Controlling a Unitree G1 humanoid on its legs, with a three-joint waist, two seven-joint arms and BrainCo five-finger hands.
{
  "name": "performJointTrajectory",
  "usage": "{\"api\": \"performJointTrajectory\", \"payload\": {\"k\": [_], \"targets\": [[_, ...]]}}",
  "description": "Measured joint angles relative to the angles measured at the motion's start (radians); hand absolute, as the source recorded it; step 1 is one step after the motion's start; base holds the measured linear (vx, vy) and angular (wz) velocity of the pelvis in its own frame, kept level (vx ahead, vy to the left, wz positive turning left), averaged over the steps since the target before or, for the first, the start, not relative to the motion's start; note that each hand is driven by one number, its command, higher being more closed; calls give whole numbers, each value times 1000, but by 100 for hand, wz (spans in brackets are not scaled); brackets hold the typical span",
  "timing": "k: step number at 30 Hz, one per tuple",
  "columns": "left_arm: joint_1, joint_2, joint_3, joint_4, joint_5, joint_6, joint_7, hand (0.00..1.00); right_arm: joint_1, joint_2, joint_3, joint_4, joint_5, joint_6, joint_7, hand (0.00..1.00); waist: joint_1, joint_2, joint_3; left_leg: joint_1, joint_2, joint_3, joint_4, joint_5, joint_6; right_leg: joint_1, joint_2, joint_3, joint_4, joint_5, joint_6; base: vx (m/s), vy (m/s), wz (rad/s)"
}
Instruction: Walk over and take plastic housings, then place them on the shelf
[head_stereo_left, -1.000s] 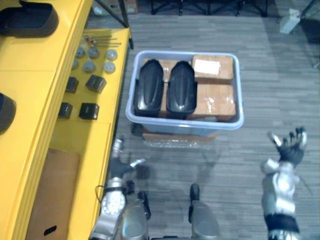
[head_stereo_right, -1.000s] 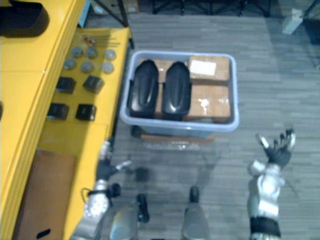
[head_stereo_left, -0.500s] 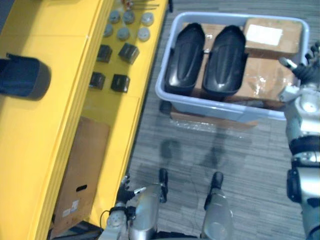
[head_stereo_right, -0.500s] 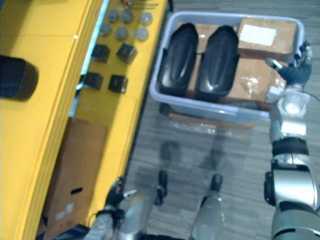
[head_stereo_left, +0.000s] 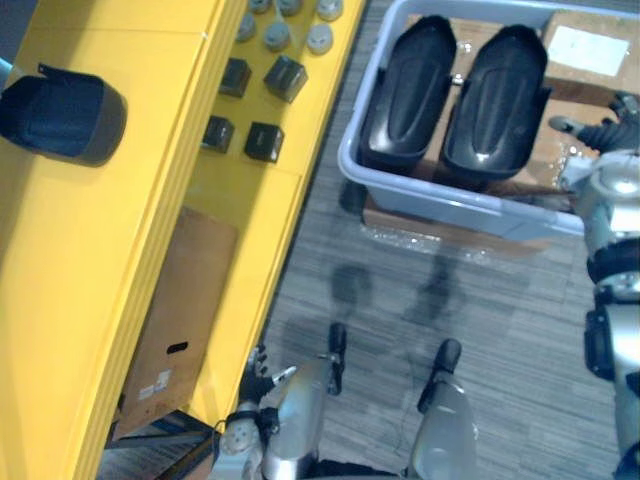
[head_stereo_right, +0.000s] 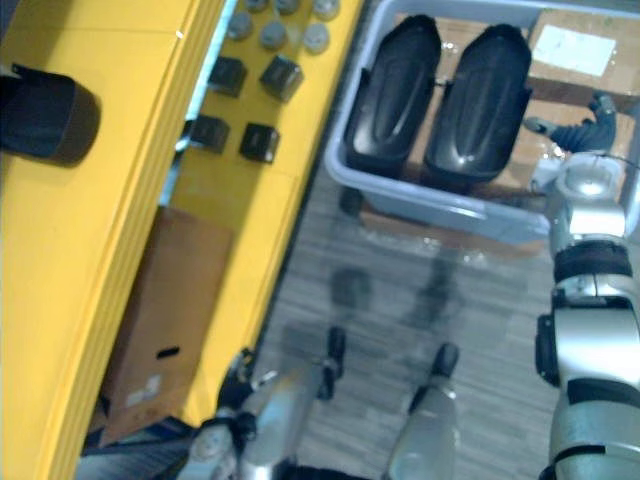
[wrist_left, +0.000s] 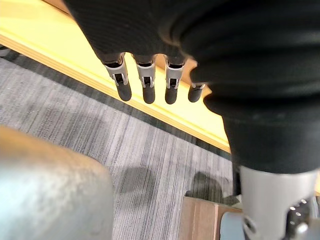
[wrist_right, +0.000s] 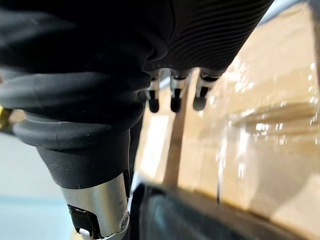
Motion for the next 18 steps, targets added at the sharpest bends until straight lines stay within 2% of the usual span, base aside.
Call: {"api": "performJointTrajectory", "payload": {"k": [3,7,10,14,16,18], "targets": [[-1,-4,-1,4,-46,0,-1,0,-16,-3,1,10,-1,22,-7,0,6,5,-3,-29,1,-3,14,0,0,-32,-2,-6,19,-4,-4,-2,5,2],[-4,-12,-1,15,-109,1,-3,0,-17,-28,22,57,-21,48,6,0,31,13,-9,-37,-8,-5,19,0,0,-61,-18,-8,62,-21,-10,-12,13,3],[-6,-33,-2,32,-117,1,-22,0,-23,-90,58,59,-52,48,18,0,53,46,-31,-83,-18,-14,34,3,4,-103,-35,-14,90,-28,-5,-27,20,12],[-6,-39,-13,42,-145,2,-37,0,-32,-97,101,70,-69,48,34,0,67,64,-44,-108,-24,-17,40,6,7,-128,-42,-15,100,-29,-5,-14,15,7],[-7,-39,-42,47,-148,2,-46,0,-41,-137,113,70,-84,50,33,0,76,87,-61,-140,-29,-40,55,6,7,-136,-45,-40,99,-29,-5,-5,14,23],[-10,-40,-42,45,-154,1,-60,0,-52,-158,132,70,-89,62,35,0,92,88,-62,-148,-28,-40,58,5,6,-147,-45,-41,96,-31,-7,-5,8,8]]}}
